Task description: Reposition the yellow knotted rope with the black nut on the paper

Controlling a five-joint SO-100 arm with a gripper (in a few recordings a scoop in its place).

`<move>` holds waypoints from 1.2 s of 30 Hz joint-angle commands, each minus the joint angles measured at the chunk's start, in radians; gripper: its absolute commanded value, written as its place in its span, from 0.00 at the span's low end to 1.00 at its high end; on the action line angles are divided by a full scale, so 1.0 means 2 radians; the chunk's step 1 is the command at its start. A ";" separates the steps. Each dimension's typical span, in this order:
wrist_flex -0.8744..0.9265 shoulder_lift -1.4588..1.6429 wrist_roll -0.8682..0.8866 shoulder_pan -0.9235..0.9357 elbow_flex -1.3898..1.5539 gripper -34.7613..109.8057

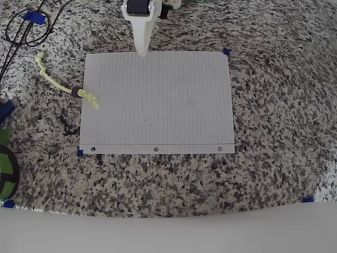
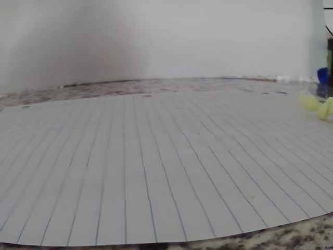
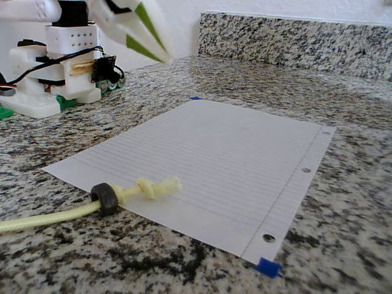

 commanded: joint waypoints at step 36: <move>0.015 -0.713 -0.003 0.160 -0.432 0.37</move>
